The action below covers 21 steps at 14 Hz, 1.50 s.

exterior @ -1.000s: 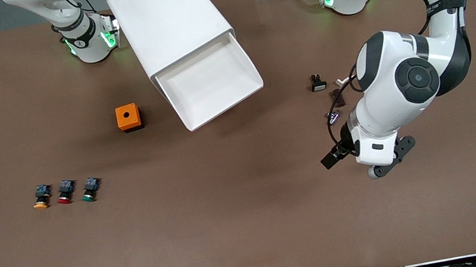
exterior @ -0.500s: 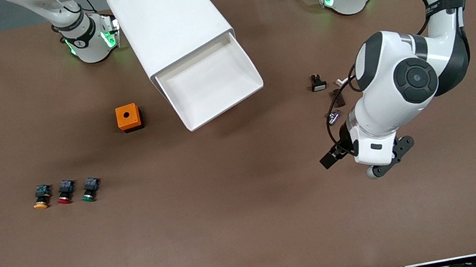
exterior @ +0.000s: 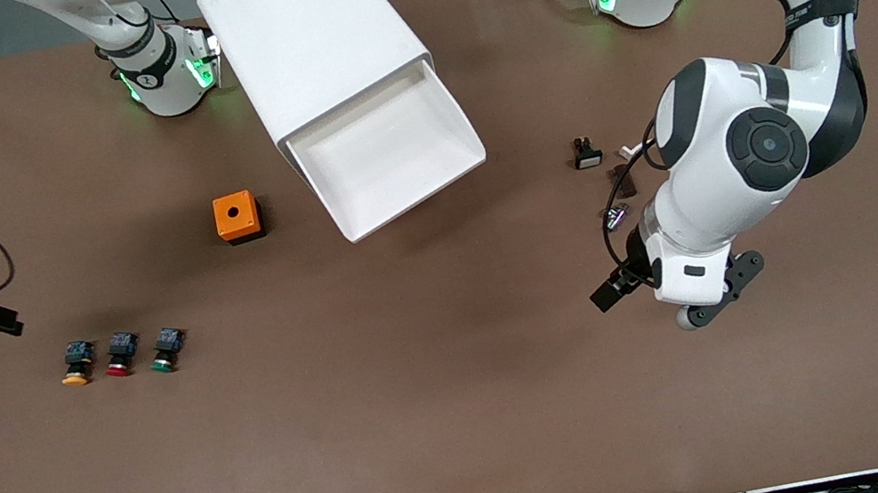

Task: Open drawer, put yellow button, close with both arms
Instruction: 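Reach the right gripper down to the yellow-capped button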

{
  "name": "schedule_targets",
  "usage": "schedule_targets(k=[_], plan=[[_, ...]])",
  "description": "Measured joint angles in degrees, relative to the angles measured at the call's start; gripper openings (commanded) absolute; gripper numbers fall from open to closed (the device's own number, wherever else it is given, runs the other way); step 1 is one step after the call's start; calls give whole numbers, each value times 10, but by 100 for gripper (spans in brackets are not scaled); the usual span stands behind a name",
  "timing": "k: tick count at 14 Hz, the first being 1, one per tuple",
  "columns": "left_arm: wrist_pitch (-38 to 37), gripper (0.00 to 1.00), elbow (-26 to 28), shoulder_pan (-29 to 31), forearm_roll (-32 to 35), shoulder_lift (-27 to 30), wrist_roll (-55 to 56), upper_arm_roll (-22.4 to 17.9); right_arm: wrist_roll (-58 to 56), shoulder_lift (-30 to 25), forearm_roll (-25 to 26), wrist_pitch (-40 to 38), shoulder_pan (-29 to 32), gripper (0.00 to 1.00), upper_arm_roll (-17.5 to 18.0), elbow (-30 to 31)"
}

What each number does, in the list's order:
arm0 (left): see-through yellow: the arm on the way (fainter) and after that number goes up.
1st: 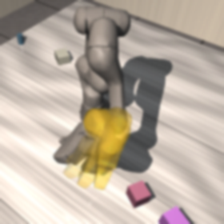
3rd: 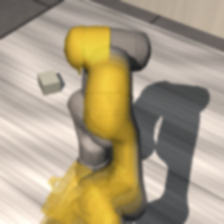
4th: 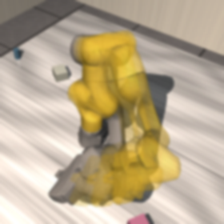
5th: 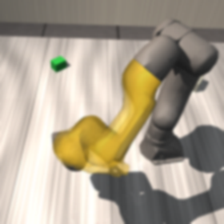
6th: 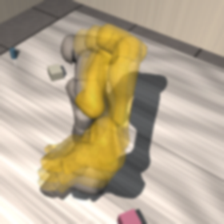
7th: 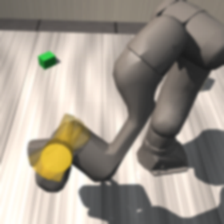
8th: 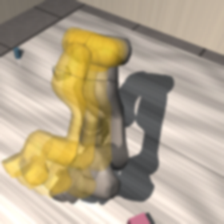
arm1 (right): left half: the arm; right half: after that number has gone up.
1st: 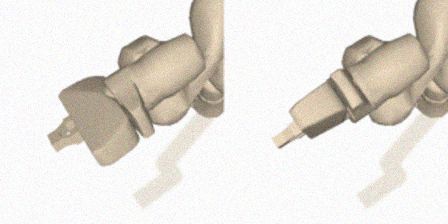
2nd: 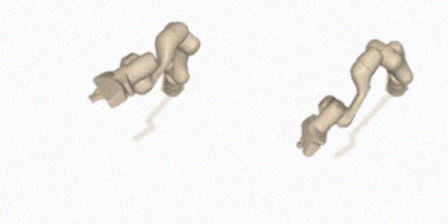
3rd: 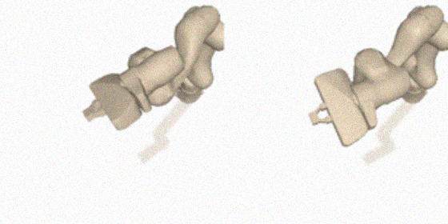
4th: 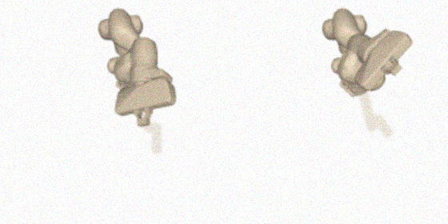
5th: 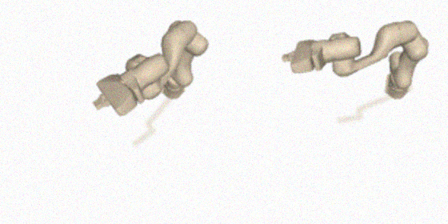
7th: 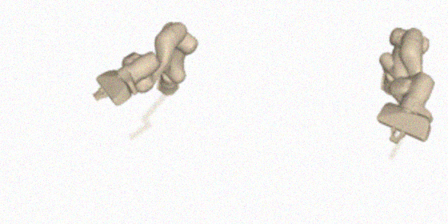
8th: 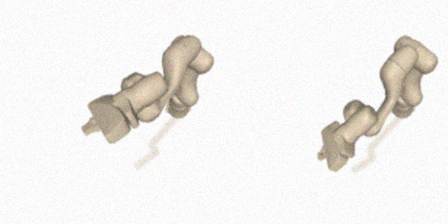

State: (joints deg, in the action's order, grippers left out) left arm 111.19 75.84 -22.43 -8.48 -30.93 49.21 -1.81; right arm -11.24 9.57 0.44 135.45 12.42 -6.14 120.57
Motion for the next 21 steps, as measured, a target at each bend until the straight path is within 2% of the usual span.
schedule_targets(k=[2, 8, 16, 17, 18, 19, 20, 21], plan=[[0, 100, 1, -1, 0, 0, 0, 0, 0, 29, 0, 63, 0, 100, 0, 26], [0, 100, 2, 0, 0, 0, 0, 0, 0, 131, 0, 161, -1, 100, 3, 24], [0, 100, 2, -1, 0, 0, 0, 0, 0, 187, -1, 171, 0, 100, 4, -5], [0, 100, 2, -1, 0, 0, 0, 0, 0, 190, -1, 171, 0, 87, 4, -6], [0, 100, 2, -1, 0, 0, 0, 0, 0, 193, -1, 171, 0, 60, 4, -6], [0, 100, 2, -1, 0, 0, 0, 0, 0, 196, -1, 170, 0, 23, 4, -6], [0, 100, 2, -1, 0, 0, 0, 0, 0, 197, -1, 170, 0, 0, 4, -6], [0, 100, 2, -1, 0, 0, 0, 0, 0, 198, -1, 168, 0, 0, 4, -6]])
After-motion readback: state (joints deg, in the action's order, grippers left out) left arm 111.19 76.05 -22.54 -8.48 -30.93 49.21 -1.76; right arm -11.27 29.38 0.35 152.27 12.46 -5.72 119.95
